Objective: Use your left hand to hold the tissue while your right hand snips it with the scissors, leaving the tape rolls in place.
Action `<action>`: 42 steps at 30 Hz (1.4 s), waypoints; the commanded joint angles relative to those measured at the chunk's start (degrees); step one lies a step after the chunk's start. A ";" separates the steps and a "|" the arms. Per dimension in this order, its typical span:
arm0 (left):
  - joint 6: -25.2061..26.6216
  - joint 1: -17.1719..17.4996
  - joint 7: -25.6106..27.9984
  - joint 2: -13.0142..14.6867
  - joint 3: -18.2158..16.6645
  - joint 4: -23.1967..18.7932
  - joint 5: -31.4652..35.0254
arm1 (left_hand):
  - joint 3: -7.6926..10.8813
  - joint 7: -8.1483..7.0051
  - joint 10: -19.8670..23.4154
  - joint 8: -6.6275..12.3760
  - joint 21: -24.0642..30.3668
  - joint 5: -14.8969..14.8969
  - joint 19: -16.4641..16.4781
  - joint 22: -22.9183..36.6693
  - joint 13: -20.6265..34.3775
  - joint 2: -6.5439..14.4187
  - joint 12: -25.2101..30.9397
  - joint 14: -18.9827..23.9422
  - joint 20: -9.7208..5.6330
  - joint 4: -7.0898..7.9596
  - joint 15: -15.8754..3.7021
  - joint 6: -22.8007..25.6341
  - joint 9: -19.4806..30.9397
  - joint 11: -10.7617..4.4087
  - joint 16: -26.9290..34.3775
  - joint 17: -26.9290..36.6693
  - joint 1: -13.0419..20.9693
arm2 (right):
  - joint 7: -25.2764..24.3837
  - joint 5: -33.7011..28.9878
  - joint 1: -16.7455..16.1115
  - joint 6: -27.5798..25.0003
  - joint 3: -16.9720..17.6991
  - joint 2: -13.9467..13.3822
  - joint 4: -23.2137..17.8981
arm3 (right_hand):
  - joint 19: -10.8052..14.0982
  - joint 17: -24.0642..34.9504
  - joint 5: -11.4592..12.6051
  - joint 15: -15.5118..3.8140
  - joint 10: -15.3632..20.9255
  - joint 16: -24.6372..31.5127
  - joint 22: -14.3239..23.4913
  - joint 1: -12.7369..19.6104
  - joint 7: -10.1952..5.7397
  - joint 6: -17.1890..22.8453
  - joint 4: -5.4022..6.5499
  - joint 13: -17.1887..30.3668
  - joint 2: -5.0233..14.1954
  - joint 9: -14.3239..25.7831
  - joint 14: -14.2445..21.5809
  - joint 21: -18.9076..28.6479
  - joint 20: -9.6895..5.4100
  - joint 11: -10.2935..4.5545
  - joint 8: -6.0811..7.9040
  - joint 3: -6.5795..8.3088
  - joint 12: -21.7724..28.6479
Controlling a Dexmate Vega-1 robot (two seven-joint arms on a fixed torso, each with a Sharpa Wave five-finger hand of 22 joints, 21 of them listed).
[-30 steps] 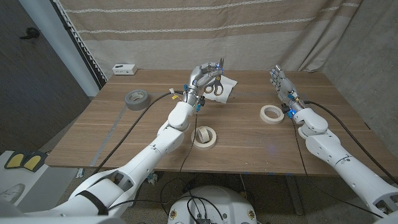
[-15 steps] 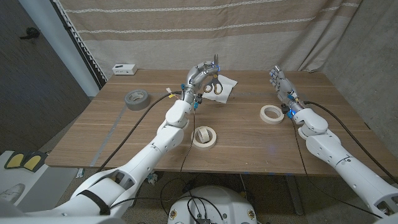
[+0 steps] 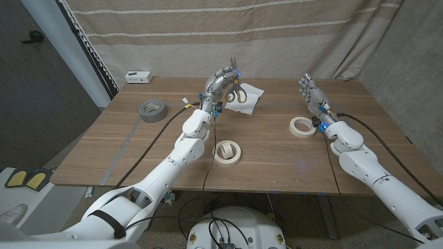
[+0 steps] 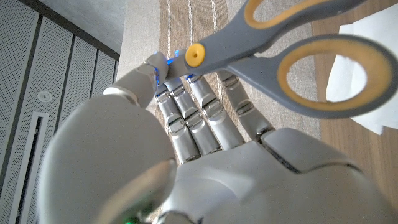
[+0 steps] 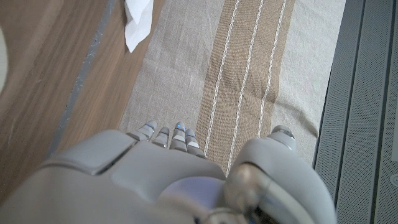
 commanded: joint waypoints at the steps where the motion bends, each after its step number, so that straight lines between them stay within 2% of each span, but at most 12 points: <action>1: 2.74 -0.53 -1.26 -0.92 -1.31 0.41 -4.36 | 0.80 0.27 0.85 0.25 0.54 0.59 0.24 0.12 0.18 0.42 0.43 0.28 -6.30 0.33 -0.09 0.49 0.13 -0.05 0.32 0.04 0.38 | -0.66 -0.77 -0.37 -0.20 -0.33 -0.20 -1.09 | 0.13 0.09 -0.14 -0.31 0.20 0.16 0.11 -0.75 -0.25 0.26 0.39 0.16 -0.13 0.17 -0.09 0.08 0.04 0.33 -0.04 -0.12 0.41; 4: 3.33 -0.56 -1.06 -1.10 -1.48 0.45 -4.87 | 0.85 0.18 0.83 0.24 0.54 0.60 0.21 0.09 0.09 0.41 0.38 0.26 -6.26 0.33 -0.08 0.54 0.12 -0.05 0.34 0.01 0.37 | -0.91 -1.14 -0.47 -0.27 -0.38 -0.39 -1.49 | 0.12 0.09 -0.18 -0.36 0.23 0.14 0.11 -0.90 -0.53 0.78 0.50 0.17 -0.02 0.18 -0.15 0.08 0.05 0.45 0.15 -0.11 0.42; 6: 5.27 0.07 1.33 -1.20 -1.81 -1.16 -5.45 | 0.83 0.18 0.90 0.24 0.60 0.58 0.24 0.11 0.12 0.37 0.42 0.26 -6.27 0.29 -0.09 0.63 0.08 -0.05 0.36 -0.01 0.39 | -1.25 -1.06 -0.59 -0.53 -0.31 -0.39 -1.75 | 0.08 0.09 -0.20 -0.37 0.19 0.13 0.11 -0.93 -0.62 0.82 0.54 0.17 0.02 0.19 -0.17 0.06 0.10 0.39 0.15 -0.10 0.40; 12: 6.69 -0.05 1.16 -2.00 -2.53 -0.97 -7.78 | 0.86 0.33 0.98 0.17 0.72 0.54 0.26 0.12 -0.03 0.35 0.39 0.34 -6.21 0.24 -0.09 0.86 -0.11 -0.05 0.42 -0.10 0.44 | -1.49 -1.35 -0.86 -0.45 -0.23 -0.64 -2.16 | 0.04 0.08 -0.23 -0.40 0.16 0.13 0.11 -0.97 -0.83 0.94 0.59 0.18 0.14 0.20 -0.18 0.05 0.10 0.34 0.18 -0.06 0.38; 14: 7.00 -0.20 0.69 -2.15 -2.67 -0.67 -8.39 | 0.87 0.27 1.05 0.16 0.75 0.53 0.25 0.12 -0.02 0.34 0.42 0.35 -6.22 0.23 -0.08 0.91 -0.13 -0.05 0.42 -0.14 0.45 | -1.42 -1.42 -0.87 -0.42 -0.26 -0.69 -2.22 | 0.01 0.07 -0.31 -0.42 0.28 0.13 0.11 -0.90 -2.50 1.87 0.63 0.19 0.42 0.24 -0.20 0.04 0.12 -0.64 0.50 0.08 0.41; 15: 7.26 -0.22 0.77 -2.18 -2.71 -0.70 -8.57 | 0.87 0.28 1.07 0.15 0.77 0.53 0.27 0.12 -0.02 0.34 0.43 0.36 -6.22 0.22 -0.08 0.91 -0.14 -0.05 0.44 -0.14 0.47 | -1.54 -1.46 -0.90 -0.61 -0.28 -0.75 -2.39 | 0.00 0.06 -0.38 -0.44 0.26 0.13 0.10 -0.86 -3.19 3.58 0.65 0.20 0.58 0.30 -0.21 0.04 0.12 -0.72 1.12 0.17 0.40; 21: 11.21 -0.03 2.48 -1.72 -3.06 -2.44 -10.25 | 0.89 0.37 1.10 0.08 0.85 0.48 0.25 0.10 -0.21 0.34 0.35 0.52 -6.11 0.26 -0.08 1.03 -0.22 -0.02 0.54 -0.21 0.41 | -1.55 -1.43 -0.94 -0.63 -0.33 -0.68 -2.54 | -0.14 0.05 -0.46 -0.54 0.26 0.08 0.10 -0.68 -3.54 5.14 0.61 0.21 0.74 0.40 -0.33 0.00 0.20 -0.32 1.63 0.29 0.39; 30: 13.05 -0.88 -0.51 -2.28 -4.00 -0.80 -13.70 | 0.95 0.26 1.18 -0.03 0.84 0.46 0.22 0.03 -0.28 0.28 0.37 0.66 -5.97 0.30 -0.09 0.99 -0.26 -0.01 0.61 -0.28 0.32 | -1.84 -1.82 -1.28 -1.16 -0.33 -1.29 -3.54 | -0.16 0.04 -0.52 -0.50 0.14 0.05 0.10 -0.46 -3.83 5.65 0.52 0.22 0.82 0.47 -0.45 0.00 0.24 -0.22 1.75 0.40 0.34; 35: 14.23 -2.55 -4.23 -2.83 -4.45 2.69 -15.83 | 1.36 0.57 1.00 -0.20 0.67 0.53 0.14 -0.10 -0.25 0.45 0.34 0.37 -6.17 0.23 -0.03 0.41 -0.01 -0.02 0.48 -0.42 0.53 | -1.63 -1.90 -1.05 -1.85 -0.64 -1.48 -3.87 | -0.62 0.04 -0.58 -0.18 -0.72 -0.15 0.10 -0.09 -4.37 6.84 0.38 0.23 1.01 0.55 -1.18 -0.15 0.57 -0.38 2.11 0.59 0.01; 42: 15.65 -3.54 -5.93 -3.23 -5.16 4.56 -17.32 | 1.40 0.64 0.97 -0.19 0.77 0.46 0.16 -0.08 -0.22 0.34 0.37 0.19 -6.12 0.19 -0.08 0.43 0.11 -0.05 0.45 -0.52 0.51 | -1.92 -2.57 -0.91 -2.28 -0.90 -1.80 -4.50 | -1.93 0.13 -0.74 1.00 -4.38 -0.29 0.19 0.56 -5.28 8.26 0.13 0.28 1.25 0.71 -2.65 -0.37 1.96 0.24 2.30 0.87 -1.18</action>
